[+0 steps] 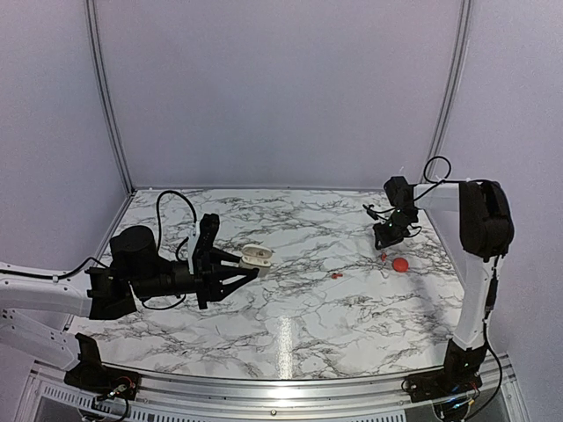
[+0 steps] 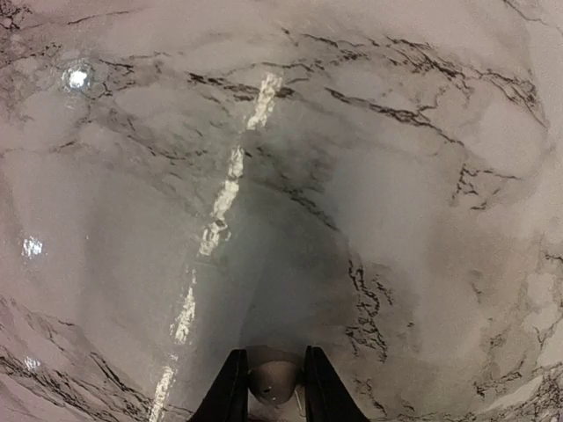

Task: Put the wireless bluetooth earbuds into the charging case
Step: Pick up the right earbud from the center of the board.

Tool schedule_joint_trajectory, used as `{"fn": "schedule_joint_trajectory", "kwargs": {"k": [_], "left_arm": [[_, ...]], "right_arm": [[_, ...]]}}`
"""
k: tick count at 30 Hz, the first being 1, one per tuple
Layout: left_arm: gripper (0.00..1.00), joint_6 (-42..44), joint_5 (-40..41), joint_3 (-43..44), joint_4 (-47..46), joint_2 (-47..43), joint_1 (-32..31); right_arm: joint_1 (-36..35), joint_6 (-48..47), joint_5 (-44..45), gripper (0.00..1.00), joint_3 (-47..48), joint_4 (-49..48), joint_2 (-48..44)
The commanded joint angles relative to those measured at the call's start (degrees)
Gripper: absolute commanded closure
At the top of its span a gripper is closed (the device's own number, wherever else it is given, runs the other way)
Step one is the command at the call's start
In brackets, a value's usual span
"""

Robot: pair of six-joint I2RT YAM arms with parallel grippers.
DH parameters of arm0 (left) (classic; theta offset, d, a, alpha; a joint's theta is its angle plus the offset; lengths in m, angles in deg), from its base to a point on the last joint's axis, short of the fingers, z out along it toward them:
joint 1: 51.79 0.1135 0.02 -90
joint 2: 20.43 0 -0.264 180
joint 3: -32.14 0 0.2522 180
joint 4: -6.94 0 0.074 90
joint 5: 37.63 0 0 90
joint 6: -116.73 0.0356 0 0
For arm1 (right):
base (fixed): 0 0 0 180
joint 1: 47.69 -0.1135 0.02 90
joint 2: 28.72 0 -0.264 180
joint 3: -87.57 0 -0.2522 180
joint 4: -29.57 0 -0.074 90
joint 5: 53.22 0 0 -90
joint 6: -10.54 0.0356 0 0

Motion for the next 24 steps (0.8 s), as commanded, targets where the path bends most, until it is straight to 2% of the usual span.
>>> {"fn": "schedule_joint_trajectory", "kwargs": {"k": [1, 10, 16, 24], "left_arm": [[1.00, 0.0, 0.1, 1.7, -0.2, 0.0, 0.4], [1.00, -0.4, 0.1, 1.2, -0.2, -0.3, 0.7], [1.00, -0.7, 0.2, 0.5, -0.2, -1.3, 0.7], [1.00, -1.0, -0.6, 0.1, -0.4, -1.8, 0.8]], "right_arm": [[-1.8, 0.8, -1.3, 0.79, 1.4, 0.4, 1.4], [-6.7, 3.9, -6.5, 0.80, 4.8, -0.6, 3.0], [-11.1, 5.4, -4.6, 0.80, 7.6, 2.6, 4.7], [-15.9, 7.6, -2.4, 0.81, 0.3, 4.2, -2.6]]}}
